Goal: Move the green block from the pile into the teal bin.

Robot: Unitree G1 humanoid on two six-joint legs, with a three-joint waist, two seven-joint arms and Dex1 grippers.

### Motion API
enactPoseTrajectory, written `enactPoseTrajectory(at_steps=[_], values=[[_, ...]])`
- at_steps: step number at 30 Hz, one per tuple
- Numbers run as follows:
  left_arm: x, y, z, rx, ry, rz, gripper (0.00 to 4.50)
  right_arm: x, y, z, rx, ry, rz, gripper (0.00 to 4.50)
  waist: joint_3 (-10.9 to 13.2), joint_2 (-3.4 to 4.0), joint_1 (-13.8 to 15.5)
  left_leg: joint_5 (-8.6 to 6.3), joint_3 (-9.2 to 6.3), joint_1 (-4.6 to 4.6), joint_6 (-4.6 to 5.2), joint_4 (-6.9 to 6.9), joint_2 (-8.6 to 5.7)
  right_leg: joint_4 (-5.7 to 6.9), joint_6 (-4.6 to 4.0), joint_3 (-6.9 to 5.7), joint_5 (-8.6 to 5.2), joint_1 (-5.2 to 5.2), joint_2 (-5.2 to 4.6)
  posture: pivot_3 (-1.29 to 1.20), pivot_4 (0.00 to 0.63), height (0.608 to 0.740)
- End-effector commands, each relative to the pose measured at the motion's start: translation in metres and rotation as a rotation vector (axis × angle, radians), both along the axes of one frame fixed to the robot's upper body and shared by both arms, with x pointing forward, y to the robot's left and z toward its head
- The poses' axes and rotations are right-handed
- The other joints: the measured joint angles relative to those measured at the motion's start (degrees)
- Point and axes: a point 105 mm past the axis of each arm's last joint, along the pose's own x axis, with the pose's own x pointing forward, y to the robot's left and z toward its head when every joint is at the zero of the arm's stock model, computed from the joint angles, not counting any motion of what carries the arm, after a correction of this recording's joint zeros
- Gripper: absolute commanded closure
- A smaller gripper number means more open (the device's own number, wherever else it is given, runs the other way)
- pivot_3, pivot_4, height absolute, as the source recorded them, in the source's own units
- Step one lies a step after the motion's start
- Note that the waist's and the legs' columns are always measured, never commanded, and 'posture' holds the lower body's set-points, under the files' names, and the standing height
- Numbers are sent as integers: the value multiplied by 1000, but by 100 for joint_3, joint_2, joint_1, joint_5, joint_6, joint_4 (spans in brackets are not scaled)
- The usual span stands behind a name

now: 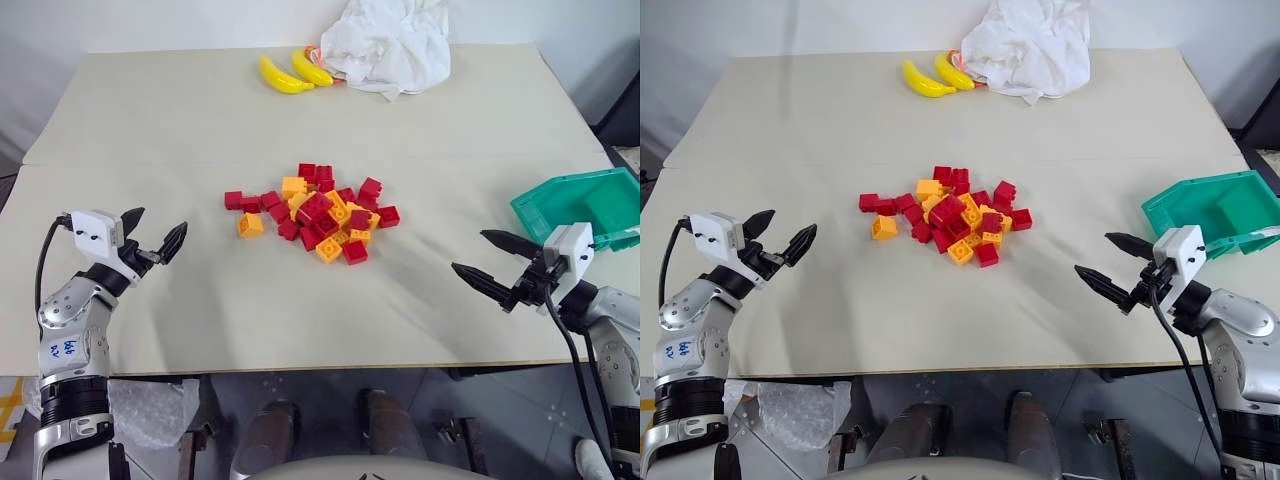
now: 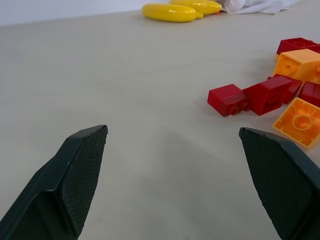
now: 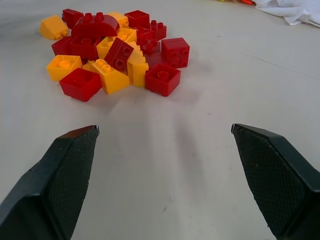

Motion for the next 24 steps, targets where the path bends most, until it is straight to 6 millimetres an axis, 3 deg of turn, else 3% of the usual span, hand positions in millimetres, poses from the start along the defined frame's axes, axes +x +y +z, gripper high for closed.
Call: enactPoseTrajectory(at_steps=[1,11,21,24], values=[[0,9,18,-2,-50,38,0,1,4,10,-3,-48,7,42,0,0,1,0,0,0,0,1,0,0,0,0,0,0,0,0,150,740],[0,-10,25,73,-52,-43,0,5,16,13,-2,-39,23,42,0,0,-1,0,2,1,0,2,0,3,0,2,0,0,0,0,150,740],[-15,-43,36,45,-91,-330,0,4,43,17,-84,-28,68,42,0,0,1,0,3,0,0,2,1,3,0,3,0,-2,0,0,150,740],[-29,-61,36,71,-107,-500,0,-2,59,23,-64,-28,111,891,0,1,-5,0,4,0,0,1,1,4,0,4,0,-4,0,0,150,740]])
